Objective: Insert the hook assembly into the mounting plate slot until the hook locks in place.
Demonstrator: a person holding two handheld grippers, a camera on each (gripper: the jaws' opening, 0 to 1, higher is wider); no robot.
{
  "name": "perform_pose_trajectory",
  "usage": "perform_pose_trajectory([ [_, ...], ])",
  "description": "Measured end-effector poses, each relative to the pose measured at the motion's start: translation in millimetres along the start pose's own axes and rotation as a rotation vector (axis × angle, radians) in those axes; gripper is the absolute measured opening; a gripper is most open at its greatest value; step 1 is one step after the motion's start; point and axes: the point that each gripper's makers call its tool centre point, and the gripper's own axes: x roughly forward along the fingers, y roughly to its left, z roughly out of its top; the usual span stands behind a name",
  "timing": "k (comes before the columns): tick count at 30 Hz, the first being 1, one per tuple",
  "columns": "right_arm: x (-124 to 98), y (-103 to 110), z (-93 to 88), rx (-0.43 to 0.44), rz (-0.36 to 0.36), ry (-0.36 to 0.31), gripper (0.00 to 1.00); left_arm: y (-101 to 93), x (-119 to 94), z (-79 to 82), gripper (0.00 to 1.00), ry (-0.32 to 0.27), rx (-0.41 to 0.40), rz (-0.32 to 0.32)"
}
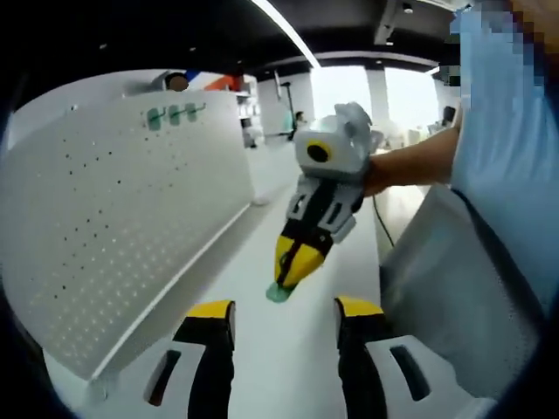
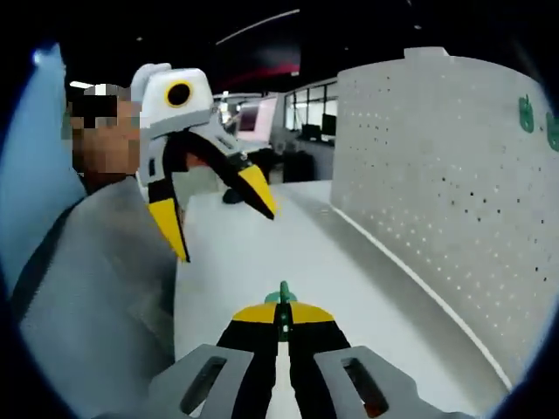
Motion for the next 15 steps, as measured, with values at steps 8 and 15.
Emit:
perform_pose_trajectory([
  [8,-1,26,15.3,-0.017,0.125,-0.030,0.01,-12.6,8,-10.6,0.44,0.016,-0.006,-0.051],
  [15,-2,41,19.6,-0.035,0.208,-0.025,0.01,-25.1,11,-14.1,0.38,0.014,-0.004,-0.093],
])
